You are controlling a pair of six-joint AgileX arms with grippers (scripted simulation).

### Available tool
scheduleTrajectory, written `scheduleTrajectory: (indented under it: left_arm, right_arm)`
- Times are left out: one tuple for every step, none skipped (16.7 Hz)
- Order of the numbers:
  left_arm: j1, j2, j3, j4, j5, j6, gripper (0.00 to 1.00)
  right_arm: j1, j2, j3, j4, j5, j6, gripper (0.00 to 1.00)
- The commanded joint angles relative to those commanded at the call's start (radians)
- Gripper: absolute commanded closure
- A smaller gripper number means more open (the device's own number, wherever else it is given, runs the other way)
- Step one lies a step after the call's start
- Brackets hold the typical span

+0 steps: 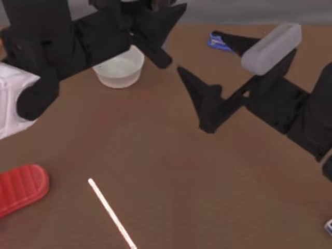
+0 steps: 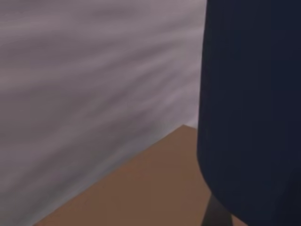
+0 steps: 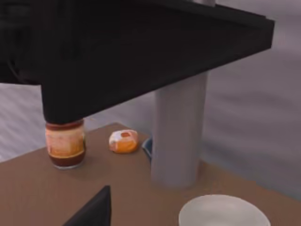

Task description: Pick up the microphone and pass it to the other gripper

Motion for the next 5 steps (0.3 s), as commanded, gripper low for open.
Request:
scheduleTrajectory:
  left_arm:
    - [0.021,-0.013,-0.010,-0.001,0.021,0.003,1.00]
    - [0.042,-0.025,-0.020,-0.002,0.041,0.006,1.00]
    - [0.058,-0.033,-0.028,-0.002,0.054,0.007,1.00]
    - [0.070,-0.039,-0.033,-0.003,0.062,0.008,1.00]
    - [0.074,-0.041,-0.034,-0.003,0.064,0.009,1.00]
  right_arm:
    - [-0.003,-0.042,-0.036,-0.004,-0.007,0.000,0.00]
    - [-0.006,-0.077,-0.068,-0.007,-0.014,0.000,0.00]
    - [-0.008,-0.103,-0.092,-0.009,-0.020,0.000,0.00]
    - [-0.010,-0.117,-0.107,-0.009,-0.024,0.000,0.00]
    - [-0.010,-0.122,-0.111,-0.009,-0.025,0.000,0.00]
